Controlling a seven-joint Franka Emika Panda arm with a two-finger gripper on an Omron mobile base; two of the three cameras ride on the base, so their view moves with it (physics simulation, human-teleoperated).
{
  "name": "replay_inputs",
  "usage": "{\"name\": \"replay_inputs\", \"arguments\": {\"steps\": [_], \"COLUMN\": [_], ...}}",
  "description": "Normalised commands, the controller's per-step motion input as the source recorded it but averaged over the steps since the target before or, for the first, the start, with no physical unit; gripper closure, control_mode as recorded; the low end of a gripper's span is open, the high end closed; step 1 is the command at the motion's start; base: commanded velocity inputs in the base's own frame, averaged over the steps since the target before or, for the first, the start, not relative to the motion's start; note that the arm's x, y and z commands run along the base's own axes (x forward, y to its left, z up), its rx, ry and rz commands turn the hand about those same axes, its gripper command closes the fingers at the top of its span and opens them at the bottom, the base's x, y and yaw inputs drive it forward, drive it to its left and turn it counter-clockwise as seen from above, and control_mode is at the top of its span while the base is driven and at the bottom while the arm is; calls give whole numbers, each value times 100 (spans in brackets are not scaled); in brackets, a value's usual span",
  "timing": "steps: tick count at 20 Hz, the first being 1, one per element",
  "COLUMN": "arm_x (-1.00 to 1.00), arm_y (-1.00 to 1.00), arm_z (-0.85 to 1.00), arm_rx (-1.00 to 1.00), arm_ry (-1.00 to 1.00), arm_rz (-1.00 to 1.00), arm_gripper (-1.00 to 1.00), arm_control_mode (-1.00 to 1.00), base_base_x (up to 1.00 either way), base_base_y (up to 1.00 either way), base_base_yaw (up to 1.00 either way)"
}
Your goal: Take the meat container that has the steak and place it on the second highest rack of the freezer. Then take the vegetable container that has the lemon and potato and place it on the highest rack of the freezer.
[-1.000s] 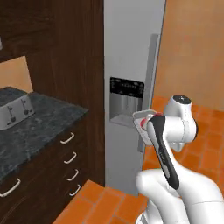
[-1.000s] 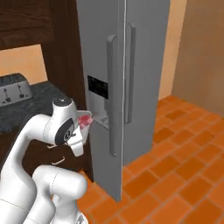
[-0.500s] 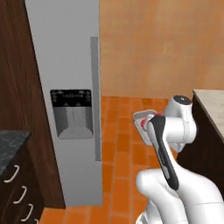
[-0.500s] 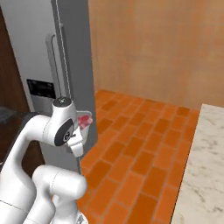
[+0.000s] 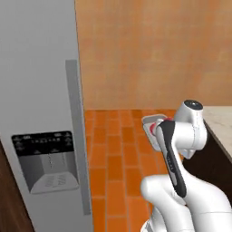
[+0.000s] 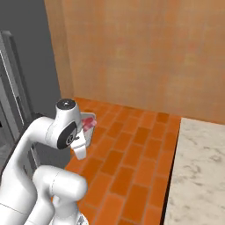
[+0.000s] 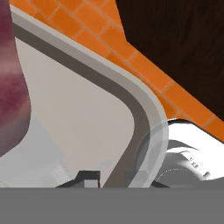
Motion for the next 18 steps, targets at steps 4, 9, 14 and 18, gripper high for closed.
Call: {"name": "replay_inputs", "arguments": {"steps": [4,9,14,18], "arm_x": [0,0,0,0], "arm_y": [0,0,0,0], "arm_z": [0,0,0,0], "arm_rx": [0,0,0,0], "arm_ry": [0,0,0,0], "arm_rz": [0,0,0,0], "arm_gripper": [100,100,100,100], "arm_control_mode": [100,100,100,100], "base_base_x": [100,100,99,73], "base_base_y": [-10,-32,-49,-44], "base_base_yaw": [3,23,54,71]}}
